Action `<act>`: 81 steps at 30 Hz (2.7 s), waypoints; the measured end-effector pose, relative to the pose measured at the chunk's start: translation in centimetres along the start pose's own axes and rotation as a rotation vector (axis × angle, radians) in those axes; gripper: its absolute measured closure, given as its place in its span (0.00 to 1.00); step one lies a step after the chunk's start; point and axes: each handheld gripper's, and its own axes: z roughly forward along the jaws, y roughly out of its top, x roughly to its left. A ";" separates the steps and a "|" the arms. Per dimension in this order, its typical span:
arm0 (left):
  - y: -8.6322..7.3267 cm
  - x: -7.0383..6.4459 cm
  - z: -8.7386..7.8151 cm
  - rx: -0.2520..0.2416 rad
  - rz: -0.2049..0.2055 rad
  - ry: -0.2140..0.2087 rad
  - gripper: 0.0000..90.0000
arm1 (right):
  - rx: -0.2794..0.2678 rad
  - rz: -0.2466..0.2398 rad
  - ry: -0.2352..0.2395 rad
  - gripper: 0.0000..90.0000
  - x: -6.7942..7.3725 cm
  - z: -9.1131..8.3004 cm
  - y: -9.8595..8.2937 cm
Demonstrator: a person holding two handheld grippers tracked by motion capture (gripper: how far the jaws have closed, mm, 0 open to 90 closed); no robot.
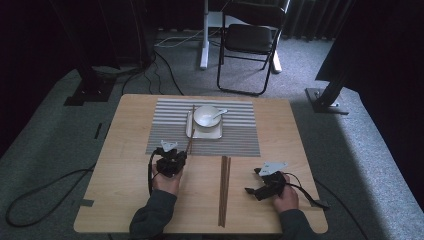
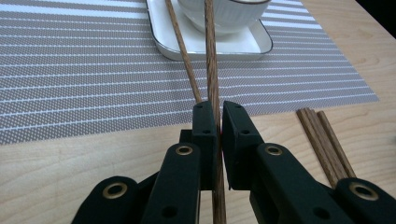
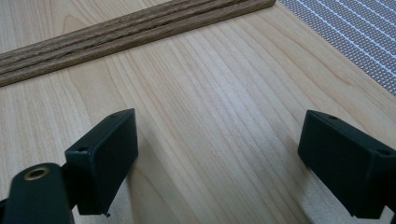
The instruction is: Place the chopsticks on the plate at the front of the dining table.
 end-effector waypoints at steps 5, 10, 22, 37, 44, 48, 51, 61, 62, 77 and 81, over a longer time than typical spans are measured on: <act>0.6 0.3 0.1 -0.008 -0.010 0.008 0.94 | 0.001 0.000 0.001 0.13 0.0 0.0 0.0; 1.3 0.7 0.0 -0.019 -0.025 0.013 0.94 | 0.000 -0.003 0.000 0.13 0.0 0.0 0.0; 2.5 1.6 0.2 -0.026 -0.033 0.041 0.94 | 0.000 -0.004 0.000 0.13 0.0 0.0 0.0; 3.8 2.5 1.6 -0.024 -0.086 0.046 0.94 | 0.000 -0.004 -0.001 0.13 0.0 0.0 0.0; 4.2 2.5 2.1 -0.021 -0.090 0.049 0.93 | 0.000 -0.003 0.000 0.13 0.0 0.0 0.0; 4.4 2.4 2.3 -0.024 -0.088 0.051 0.93 | 0.000 -0.003 0.000 0.13 0.0 0.0 0.0; 4.5 2.4 2.3 -0.026 -0.087 0.051 0.93 | 0.000 -0.004 -0.001 0.13 0.0 0.0 0.0; 5.3 2.2 2.7 -0.032 -0.088 0.059 0.93 | 0.000 -0.004 0.000 0.13 0.0 0.0 0.0; 5.4 2.2 2.8 -0.031 -0.084 0.058 0.93 | 0.000 -0.003 0.000 0.13 0.0 0.0 0.0; 6.5 2.2 3.5 -0.034 -0.089 0.063 0.93 | 0.000 -0.004 0.000 0.13 0.0 0.0 0.0; 7.0 2.1 3.7 -0.035 -0.082 0.072 0.93 | 0.000 -0.004 0.000 0.13 0.0 0.0 0.0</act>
